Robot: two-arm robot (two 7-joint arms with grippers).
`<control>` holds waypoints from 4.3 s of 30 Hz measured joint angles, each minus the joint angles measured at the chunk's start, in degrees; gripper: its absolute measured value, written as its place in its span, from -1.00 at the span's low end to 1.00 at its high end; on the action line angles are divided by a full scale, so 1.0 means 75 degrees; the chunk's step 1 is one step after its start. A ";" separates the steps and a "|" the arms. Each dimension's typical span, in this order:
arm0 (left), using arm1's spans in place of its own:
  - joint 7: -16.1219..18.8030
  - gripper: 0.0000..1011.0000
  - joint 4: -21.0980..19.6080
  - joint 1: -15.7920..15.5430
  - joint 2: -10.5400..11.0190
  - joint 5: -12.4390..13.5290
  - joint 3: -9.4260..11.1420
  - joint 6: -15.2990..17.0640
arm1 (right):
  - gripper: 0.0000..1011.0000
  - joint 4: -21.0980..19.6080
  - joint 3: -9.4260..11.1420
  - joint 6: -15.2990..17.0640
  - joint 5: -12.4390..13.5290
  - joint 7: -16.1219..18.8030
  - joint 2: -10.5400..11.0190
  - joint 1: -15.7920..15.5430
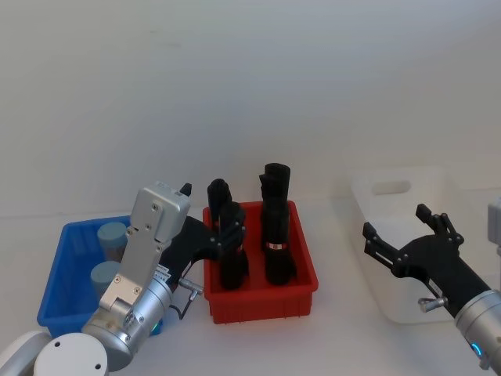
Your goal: Pick the cotton swabs from the blue box and place them into the white box.
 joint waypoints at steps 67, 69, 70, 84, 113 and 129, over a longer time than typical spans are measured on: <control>0.0025 0.99 0.0000 0.0000 -0.0008 -0.0013 -0.0015 0.0023 | 0.98 0.0000 0.0000 0.0000 0.0000 0.0000 0.0000 0.0000; 0.0061 0.99 0.0000 -0.0001 -0.0013 -0.0027 -0.0027 0.0050 | 0.98 -0.0001 0.0000 0.0000 0.0000 0.0000 0.0000 0.0000; 0.0099 0.99 0.0000 -0.0004 -0.0018 -0.0041 -0.0038 0.0081 | 0.98 0.0000 0.0000 0.0001 0.0000 0.0000 0.0000 0.0000; 0.0416 0.99 0.0050 -0.0083 -0.0025 -0.0228 -0.0231 0.0698 | 0.98 0.0000 0.0000 0.0000 0.0000 0.0000 0.0000 0.0000; 0.0802 0.99 0.0768 -0.0283 0.0086 -0.0962 -0.0805 0.2183 | 0.98 0.0000 0.0000 0.0000 0.0000 0.0000 0.0000 0.0000; 0.0855 0.99 0.1535 -0.0458 0.0047 -0.1381 -0.1060 0.2419 | 0.98 0.0000 0.0001 0.0000 0.0000 0.0000 0.0000 0.0000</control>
